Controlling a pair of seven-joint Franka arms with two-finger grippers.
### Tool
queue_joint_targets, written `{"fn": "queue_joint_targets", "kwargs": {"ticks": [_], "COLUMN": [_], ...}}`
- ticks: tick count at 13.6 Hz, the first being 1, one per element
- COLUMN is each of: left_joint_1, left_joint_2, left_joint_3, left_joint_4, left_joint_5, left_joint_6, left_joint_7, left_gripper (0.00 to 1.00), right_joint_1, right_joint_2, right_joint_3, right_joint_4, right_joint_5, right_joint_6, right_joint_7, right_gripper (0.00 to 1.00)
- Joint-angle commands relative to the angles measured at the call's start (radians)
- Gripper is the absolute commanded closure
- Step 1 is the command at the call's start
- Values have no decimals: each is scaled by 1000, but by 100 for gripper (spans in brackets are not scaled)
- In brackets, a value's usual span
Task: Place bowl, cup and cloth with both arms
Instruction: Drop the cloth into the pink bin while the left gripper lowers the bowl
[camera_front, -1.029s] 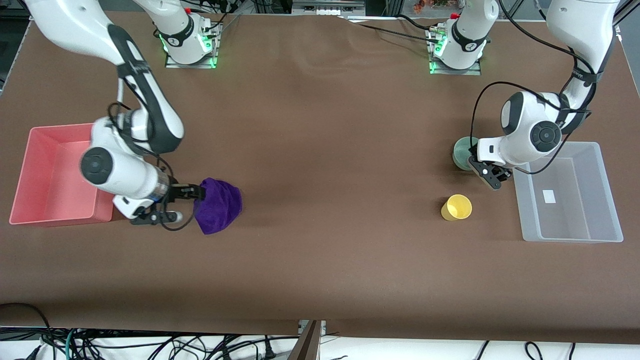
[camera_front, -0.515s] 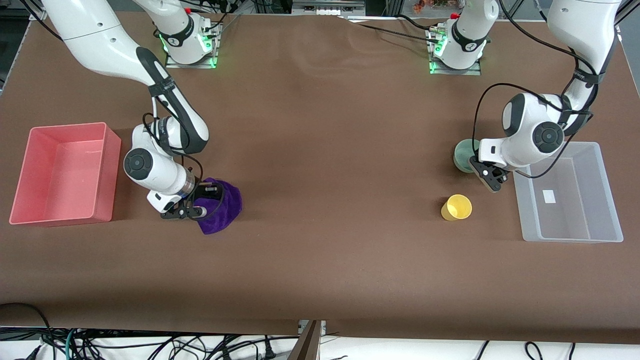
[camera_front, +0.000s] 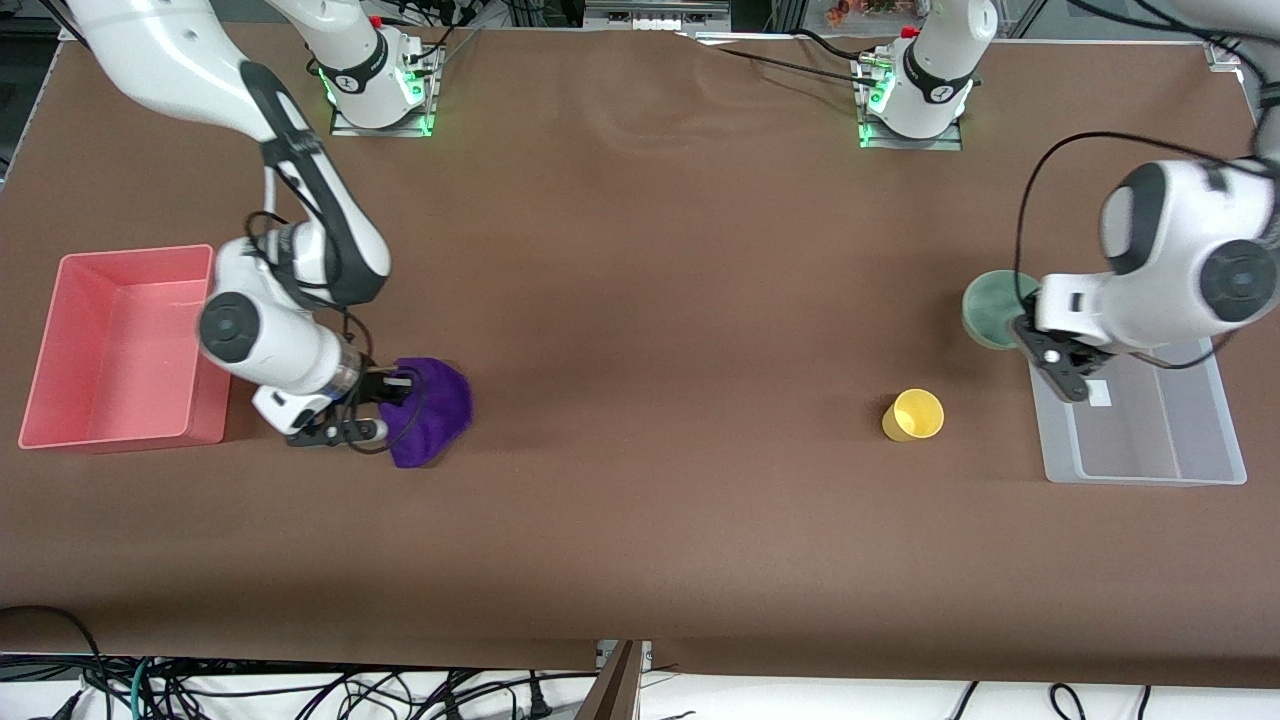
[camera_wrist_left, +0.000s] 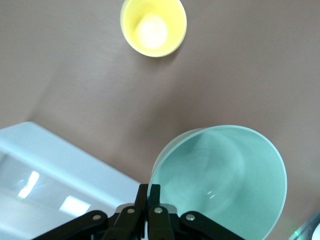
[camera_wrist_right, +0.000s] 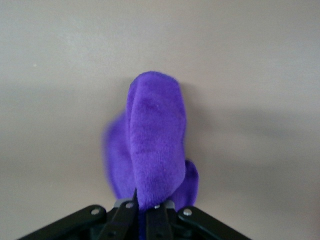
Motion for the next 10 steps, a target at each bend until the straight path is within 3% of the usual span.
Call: {"fn": "queue_joint_targets", "kwargs": {"ticks": [1, 3, 6, 8, 10], "left_joint_1": [90, 179, 268, 317, 351], "left_joint_2": [81, 174, 298, 375, 430], "left_joint_3": [4, 1, 3, 3, 3], "left_joint_4": [118, 187, 264, 264, 264], "left_joint_5": [21, 71, 76, 75, 69], "left_joint_6": [-36, -14, 81, 182, 245], "left_joint_7": [58, 88, 174, 196, 217], "left_gripper": [100, 100, 100, 100, 100], "right_joint_1": [-21, -21, -22, -22, -39], "right_joint_2": [-23, -24, -41, -54, -44], "right_joint_3": [-69, -191, -369, -497, -566], "right_joint_4": [234, 340, 400, 400, 377], "right_joint_5": [-1, 7, -2, -11, -14], "right_joint_6": [-352, -556, -736, -752, -710], "right_joint_7": [-148, -318, -517, -660, -737], "right_gripper": [100, 100, 100, 100, 100]}}
